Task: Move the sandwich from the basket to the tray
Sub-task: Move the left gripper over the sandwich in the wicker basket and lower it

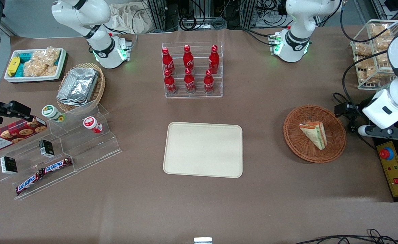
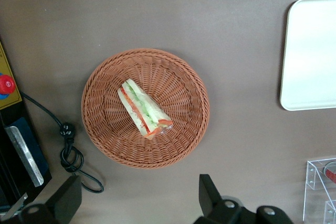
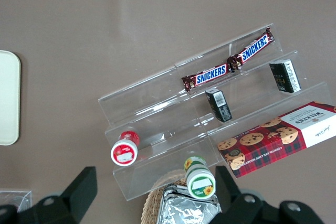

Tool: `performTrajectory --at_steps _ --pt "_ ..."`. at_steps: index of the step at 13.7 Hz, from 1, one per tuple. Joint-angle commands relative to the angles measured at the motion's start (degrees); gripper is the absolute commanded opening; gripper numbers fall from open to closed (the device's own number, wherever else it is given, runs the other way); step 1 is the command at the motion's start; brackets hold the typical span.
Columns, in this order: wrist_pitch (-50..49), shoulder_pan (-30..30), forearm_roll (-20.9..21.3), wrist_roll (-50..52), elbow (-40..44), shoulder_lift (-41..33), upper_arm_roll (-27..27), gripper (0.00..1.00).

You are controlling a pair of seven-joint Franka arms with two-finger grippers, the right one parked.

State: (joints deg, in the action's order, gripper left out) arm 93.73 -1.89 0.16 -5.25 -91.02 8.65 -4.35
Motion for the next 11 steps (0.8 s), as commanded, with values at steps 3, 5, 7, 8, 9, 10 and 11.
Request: performTrajectory --at_steps 3,5,7,8,9,10,11 --pt "-2.0 -0.9 0.9 1.4 2.5 1.8 -0.2 1.0" --pt "-2.1 -1.0 0.8 2.8 2.0 1.8 0.0 1.0" --pt "-2.0 -1.3 -0.7 14.3 0.4 1.8 2.2 1.0" --pt "-1.0 -1.2 -0.9 23.4 -0.5 2.2 2.3 1.0" --pt "2.2 -1.3 -0.9 31.8 -3.2 2.0 2.3 1.0" --pt "6.9 -1.3 -0.9 36.9 -7.8 0.9 2.4 1.0" --pt "12.4 -1.3 -0.8 41.2 -12.6 -0.1 2.5 1.0"
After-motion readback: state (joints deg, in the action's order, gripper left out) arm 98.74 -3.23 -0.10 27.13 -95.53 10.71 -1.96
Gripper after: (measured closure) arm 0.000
